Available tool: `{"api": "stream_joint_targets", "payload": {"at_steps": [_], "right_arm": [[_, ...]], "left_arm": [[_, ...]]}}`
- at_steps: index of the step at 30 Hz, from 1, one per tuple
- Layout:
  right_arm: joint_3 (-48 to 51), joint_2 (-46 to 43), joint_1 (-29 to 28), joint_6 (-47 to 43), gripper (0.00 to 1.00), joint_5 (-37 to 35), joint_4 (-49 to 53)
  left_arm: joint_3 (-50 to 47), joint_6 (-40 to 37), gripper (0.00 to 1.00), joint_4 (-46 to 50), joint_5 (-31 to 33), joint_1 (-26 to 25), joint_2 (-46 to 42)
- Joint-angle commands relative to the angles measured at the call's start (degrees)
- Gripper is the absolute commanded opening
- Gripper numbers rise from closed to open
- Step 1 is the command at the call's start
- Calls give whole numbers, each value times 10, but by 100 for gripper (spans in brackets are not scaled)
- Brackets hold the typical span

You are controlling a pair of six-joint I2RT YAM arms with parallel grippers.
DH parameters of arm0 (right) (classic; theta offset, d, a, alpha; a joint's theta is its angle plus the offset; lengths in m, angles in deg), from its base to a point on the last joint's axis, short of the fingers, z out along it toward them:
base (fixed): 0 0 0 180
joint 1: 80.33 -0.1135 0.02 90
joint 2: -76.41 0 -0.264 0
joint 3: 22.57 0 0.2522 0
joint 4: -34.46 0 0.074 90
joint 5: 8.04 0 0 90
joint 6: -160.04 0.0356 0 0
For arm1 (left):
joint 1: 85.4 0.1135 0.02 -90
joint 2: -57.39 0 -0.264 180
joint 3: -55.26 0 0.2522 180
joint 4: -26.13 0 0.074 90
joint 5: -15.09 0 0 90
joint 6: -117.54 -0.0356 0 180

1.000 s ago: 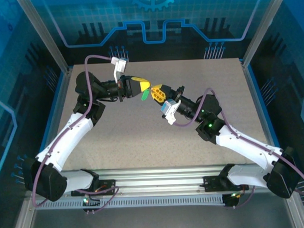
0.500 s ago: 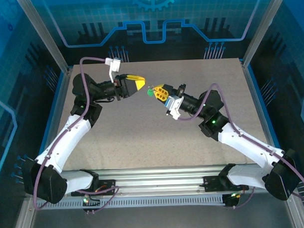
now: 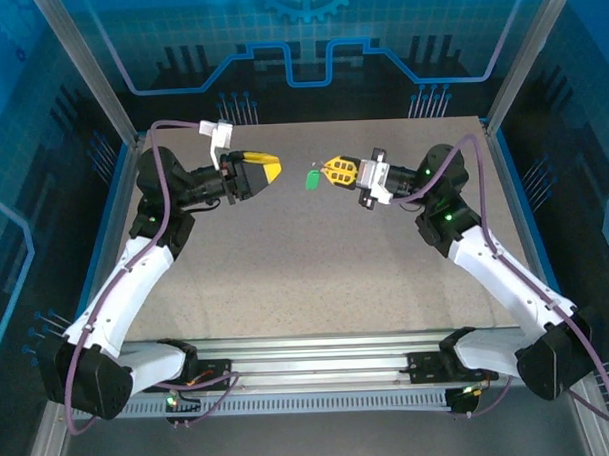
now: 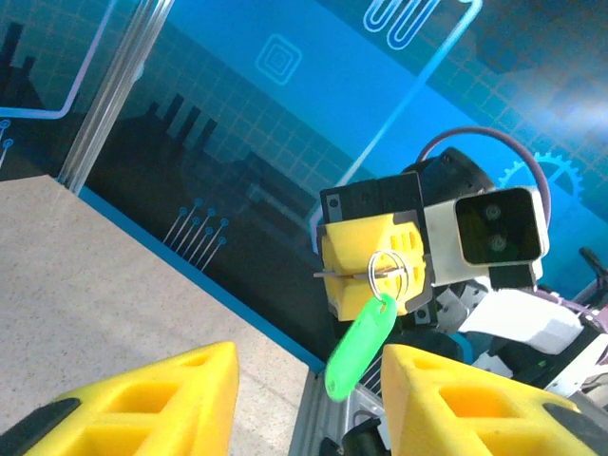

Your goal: Remove the keys from the keyring

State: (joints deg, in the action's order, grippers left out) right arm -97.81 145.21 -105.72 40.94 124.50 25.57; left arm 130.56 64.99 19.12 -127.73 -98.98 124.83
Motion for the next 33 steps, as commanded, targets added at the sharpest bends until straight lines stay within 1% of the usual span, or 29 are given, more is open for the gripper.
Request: {"api": "stream_joint_targets", "payload": {"at_steps": [1, 6, 12, 17, 21, 33], "right_arm": [[-31, 21, 14, 37, 0, 62, 35], [-64, 45, 19, 42, 0, 101, 68], [-87, 64, 19, 48, 0, 135, 96], [-89, 70, 17, 53, 0, 142, 92], [-88, 73, 13, 53, 0, 146, 96], [-89, 75, 9, 39, 0, 152, 125]], "left_arm": [[-10, -29, 46, 21, 6, 5, -11], [-8, -29, 47, 23, -1, 5, -4], [-5, 5, 49, -18, -33, 5, 9], [-1, 34, 51, -49, -63, 1, 23], [13, 37, 50, -53, -80, -19, 35], [43, 34, 50, -52, -92, -48, 59]]}}
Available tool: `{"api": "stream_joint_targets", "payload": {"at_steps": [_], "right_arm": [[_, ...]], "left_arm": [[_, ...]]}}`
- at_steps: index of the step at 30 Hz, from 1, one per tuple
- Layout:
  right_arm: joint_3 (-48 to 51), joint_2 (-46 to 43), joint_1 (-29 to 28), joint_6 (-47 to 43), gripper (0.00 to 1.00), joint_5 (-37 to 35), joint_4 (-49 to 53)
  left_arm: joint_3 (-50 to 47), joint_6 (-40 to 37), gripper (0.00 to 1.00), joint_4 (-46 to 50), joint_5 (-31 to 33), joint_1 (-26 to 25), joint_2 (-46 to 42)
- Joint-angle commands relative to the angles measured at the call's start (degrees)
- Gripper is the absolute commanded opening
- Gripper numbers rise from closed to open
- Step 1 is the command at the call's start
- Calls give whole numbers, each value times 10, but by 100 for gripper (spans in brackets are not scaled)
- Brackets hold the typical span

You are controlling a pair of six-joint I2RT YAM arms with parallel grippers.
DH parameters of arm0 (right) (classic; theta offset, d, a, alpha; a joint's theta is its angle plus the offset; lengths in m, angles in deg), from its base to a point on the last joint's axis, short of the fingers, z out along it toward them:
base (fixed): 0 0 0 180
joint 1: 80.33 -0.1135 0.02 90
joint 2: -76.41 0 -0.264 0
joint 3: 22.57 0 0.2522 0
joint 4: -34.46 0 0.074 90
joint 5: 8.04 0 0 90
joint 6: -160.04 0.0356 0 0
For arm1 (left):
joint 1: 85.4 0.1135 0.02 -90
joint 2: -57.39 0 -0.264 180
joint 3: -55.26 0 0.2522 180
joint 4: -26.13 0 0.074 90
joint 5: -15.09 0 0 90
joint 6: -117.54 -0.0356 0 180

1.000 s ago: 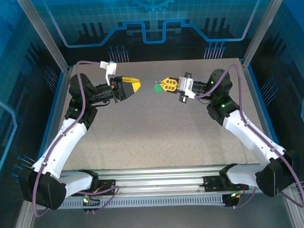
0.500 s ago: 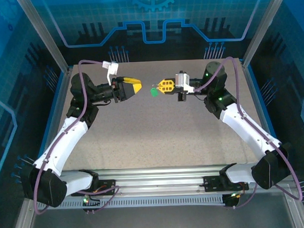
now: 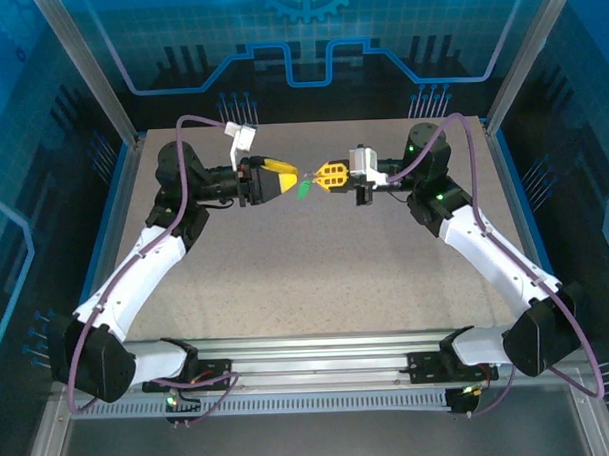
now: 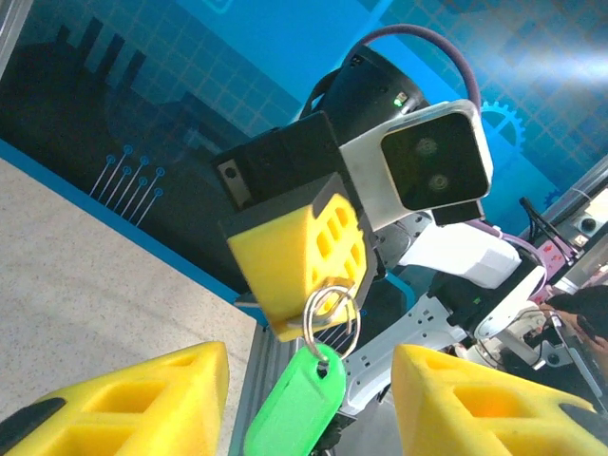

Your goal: Remove the keys from the keyring

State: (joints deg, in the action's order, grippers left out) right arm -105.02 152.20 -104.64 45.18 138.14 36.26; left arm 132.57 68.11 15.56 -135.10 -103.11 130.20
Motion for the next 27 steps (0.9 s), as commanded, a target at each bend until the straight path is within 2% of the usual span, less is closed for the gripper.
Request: {"api": "stream_joint_targets", "payload": {"at_steps": [1, 14, 20, 27], "right_arm": [[-17, 5, -2, -4, 0, 16, 19], [-20, 5, -10, -10, 0, 18, 26], [-21, 8, -12, -10, 0, 17, 25], [-22, 11, -12, -10, 0, 11, 19]], "left_arm": [[25, 3, 50, -17, -21, -8, 7], [40, -3, 49, -5, -23, -24, 24], [47, 2, 40, -8, -32, -30, 34], [47, 5, 25, -11, -41, -31, 36]]}}
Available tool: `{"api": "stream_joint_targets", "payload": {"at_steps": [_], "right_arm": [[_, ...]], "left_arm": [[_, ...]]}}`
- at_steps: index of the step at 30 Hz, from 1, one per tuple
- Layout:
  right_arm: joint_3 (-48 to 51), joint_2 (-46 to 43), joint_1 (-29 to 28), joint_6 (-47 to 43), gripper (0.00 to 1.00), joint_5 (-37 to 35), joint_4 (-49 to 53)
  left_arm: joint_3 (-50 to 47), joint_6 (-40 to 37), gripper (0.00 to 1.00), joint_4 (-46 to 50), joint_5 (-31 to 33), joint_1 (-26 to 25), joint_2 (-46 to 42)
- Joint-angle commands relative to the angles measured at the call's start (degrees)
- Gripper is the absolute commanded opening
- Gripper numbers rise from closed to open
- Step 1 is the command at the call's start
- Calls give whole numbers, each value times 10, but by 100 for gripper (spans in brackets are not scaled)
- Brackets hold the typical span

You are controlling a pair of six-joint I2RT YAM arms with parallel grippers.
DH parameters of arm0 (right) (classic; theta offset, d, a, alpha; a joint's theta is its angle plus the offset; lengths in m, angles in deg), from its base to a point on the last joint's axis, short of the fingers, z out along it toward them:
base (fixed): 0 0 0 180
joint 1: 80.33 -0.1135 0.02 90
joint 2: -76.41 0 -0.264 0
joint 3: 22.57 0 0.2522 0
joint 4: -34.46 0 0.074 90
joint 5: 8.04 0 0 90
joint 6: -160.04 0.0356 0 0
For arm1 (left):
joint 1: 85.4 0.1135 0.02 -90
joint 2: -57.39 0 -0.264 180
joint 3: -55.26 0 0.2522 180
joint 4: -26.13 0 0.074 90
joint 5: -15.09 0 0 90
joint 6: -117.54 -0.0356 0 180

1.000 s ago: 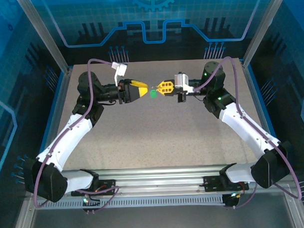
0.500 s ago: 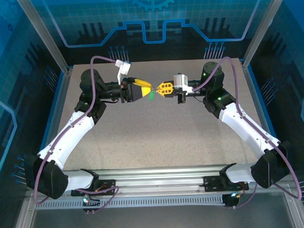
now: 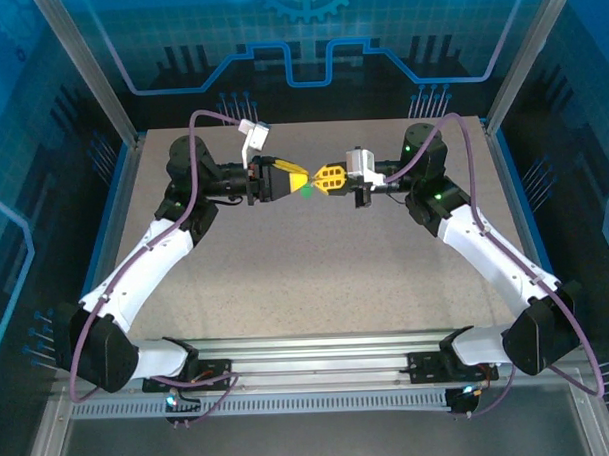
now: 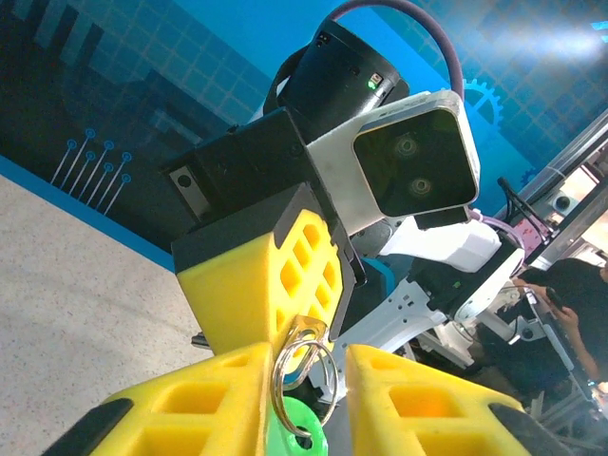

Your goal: Remove the keys from the keyring

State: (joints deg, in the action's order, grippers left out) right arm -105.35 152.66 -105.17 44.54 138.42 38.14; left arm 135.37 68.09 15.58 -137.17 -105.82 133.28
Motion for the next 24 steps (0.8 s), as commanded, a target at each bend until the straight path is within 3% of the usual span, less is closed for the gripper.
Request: {"api": "stream_joint_targets", "payload": {"at_steps": [1, 8, 16, 21, 24], "right_arm": [[-19, 7, -6, -3, 0, 9, 0], [-17, 5, -7, -3, 0, -1, -10], [32, -19, -21, 5, 0, -79, -106], [70, -42, -55, -58, 0, -143, -118], [86, -47, -58, -49, 0, -162, -149]], "left_arm": [[19, 6, 23, -12, -22, -5, 6], [20, 5, 0, -12, -24, -5, 8], [-3, 54, 0, -66, 35, -4, 4], [-15, 49, 0, -62, 72, -3, -12], [-14, 51, 0, -62, 73, -3, -15]]}}
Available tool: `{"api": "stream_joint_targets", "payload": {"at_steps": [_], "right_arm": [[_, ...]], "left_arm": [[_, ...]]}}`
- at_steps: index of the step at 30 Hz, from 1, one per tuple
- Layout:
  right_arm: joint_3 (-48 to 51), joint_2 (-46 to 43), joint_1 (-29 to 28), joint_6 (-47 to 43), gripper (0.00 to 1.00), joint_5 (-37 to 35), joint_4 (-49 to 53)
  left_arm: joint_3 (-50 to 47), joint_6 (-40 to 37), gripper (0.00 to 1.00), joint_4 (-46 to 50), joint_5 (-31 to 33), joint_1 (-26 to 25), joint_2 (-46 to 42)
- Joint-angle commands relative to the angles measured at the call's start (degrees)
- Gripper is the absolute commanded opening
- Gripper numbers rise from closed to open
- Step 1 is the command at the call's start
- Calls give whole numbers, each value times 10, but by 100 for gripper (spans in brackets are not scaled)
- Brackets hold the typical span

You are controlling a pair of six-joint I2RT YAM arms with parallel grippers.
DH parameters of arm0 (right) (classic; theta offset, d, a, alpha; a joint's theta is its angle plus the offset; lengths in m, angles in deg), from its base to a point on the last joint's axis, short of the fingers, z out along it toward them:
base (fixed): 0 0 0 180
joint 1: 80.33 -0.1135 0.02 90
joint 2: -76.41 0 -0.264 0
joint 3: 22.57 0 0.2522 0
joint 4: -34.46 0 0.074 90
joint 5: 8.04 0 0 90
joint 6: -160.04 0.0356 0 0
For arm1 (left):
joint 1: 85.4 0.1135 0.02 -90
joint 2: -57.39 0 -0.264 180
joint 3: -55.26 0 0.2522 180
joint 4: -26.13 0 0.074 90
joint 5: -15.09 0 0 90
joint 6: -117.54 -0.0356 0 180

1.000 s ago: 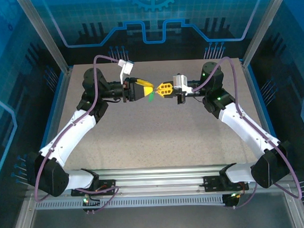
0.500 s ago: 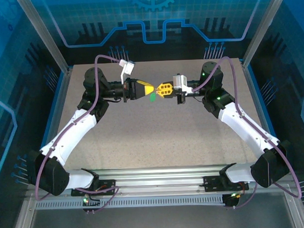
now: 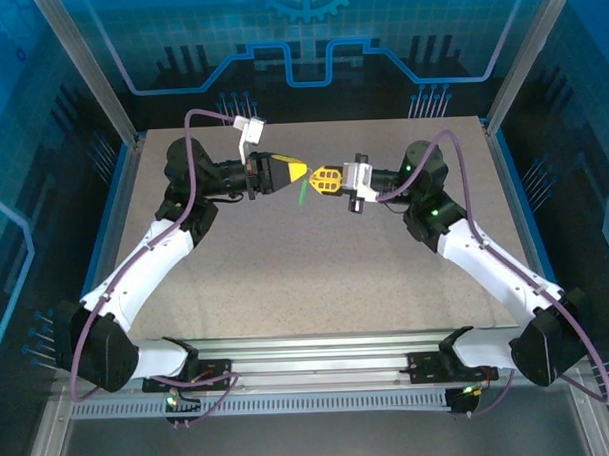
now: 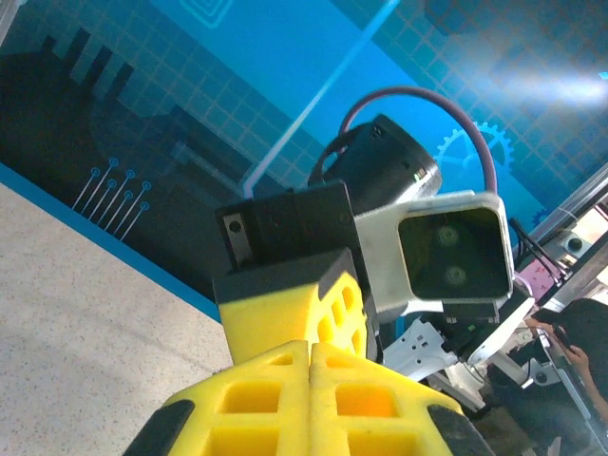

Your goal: Remove the keys from the keyring

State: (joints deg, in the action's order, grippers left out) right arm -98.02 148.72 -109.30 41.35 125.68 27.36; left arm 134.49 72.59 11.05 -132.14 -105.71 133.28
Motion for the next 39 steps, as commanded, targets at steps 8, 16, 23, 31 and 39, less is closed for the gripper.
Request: {"api": "stream_joint_targets", "payload": {"at_steps": [8, 16, 23, 31, 39], "right_arm": [[14, -7, -15, -11, 0, -59, -60], [20, -16, -44, -49, 0, -81, -36], [44, -31, -78, -64, 0, -113, -42], [96, -74, -78, -24, 0, -159, -52], [160, -127, -78, 28, 0, -208, -40]], "left_arm": [[-9, -7, 0, -5, 26, -4, -20], [-14, -19, 0, 8, 50, -4, -28], [-20, -39, 0, 30, 82, -3, -38], [-47, -63, 0, 63, 116, 23, -61], [-93, -128, 0, 165, 195, 29, -117]]}}
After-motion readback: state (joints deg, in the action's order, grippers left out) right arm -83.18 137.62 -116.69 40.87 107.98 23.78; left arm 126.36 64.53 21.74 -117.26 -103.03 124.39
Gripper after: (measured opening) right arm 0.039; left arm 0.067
